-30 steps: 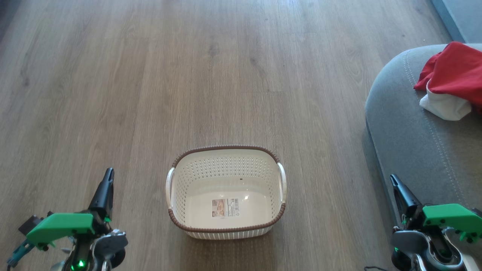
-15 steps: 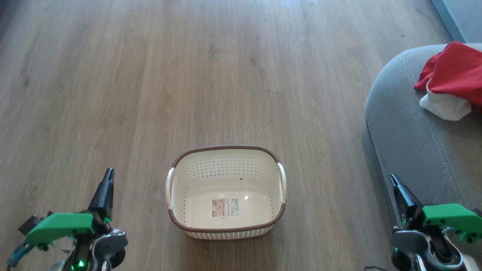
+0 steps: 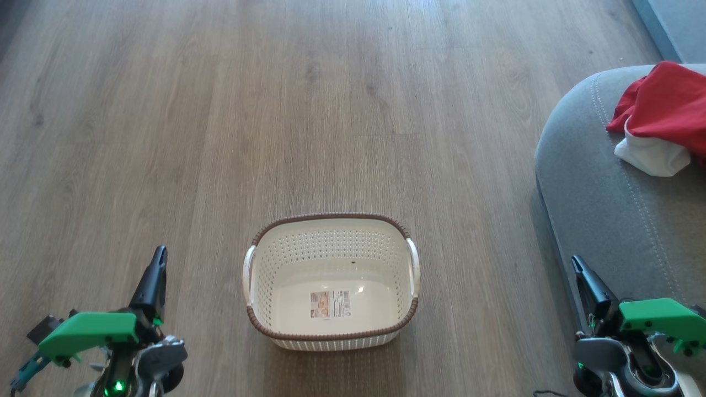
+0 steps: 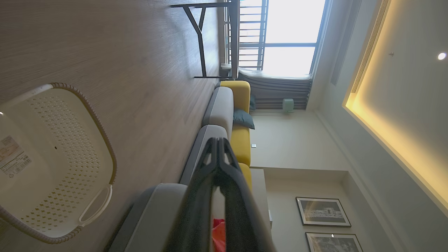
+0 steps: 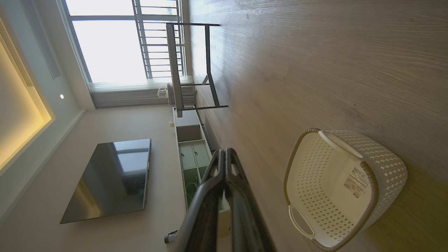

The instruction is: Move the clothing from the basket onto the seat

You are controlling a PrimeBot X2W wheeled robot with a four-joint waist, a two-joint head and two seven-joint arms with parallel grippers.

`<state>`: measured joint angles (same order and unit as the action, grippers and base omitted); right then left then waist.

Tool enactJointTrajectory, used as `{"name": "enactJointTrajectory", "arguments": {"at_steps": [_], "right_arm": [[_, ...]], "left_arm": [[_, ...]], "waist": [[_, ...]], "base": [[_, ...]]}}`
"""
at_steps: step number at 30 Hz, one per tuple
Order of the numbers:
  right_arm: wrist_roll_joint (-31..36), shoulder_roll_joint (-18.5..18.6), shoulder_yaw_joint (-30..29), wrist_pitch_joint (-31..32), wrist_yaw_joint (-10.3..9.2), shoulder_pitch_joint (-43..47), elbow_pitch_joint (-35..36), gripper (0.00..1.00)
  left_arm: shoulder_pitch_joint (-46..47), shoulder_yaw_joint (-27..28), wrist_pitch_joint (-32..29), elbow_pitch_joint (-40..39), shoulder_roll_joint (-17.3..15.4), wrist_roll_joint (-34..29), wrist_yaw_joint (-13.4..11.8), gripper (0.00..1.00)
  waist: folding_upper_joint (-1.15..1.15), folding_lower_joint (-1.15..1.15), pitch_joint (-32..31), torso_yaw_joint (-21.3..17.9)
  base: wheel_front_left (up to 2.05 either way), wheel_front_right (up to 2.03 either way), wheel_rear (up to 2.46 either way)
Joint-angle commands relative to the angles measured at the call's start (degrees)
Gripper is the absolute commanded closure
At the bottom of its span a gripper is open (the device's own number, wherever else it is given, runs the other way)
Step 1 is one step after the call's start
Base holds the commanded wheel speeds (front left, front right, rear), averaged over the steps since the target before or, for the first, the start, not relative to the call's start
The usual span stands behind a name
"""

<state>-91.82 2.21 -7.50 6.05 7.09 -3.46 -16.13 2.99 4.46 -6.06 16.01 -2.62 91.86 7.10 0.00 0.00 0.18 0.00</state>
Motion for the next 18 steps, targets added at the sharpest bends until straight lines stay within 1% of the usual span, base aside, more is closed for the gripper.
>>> {"name": "enactJointTrajectory", "arguments": {"at_steps": [1,18], "right_arm": [[-0.4,0.7,1.0,0.4,0.40,-2.7,2.1,1.00],[-0.4,0.7,1.0,0.4,0.40,-2.7,2.1,1.00]], "left_arm": [[3.2,2.1,-0.5,-2.0,-0.3,0.3,0.4,1.00],[3.2,2.1,-0.5,-2.0,-0.3,0.3,0.4,1.00]], "waist": [[0.00,0.00,0.0,0.0],[0.00,0.00,0.0,0.0]], "base": [[0.00,0.00,0.00],[0.00,0.00,0.00]]}}
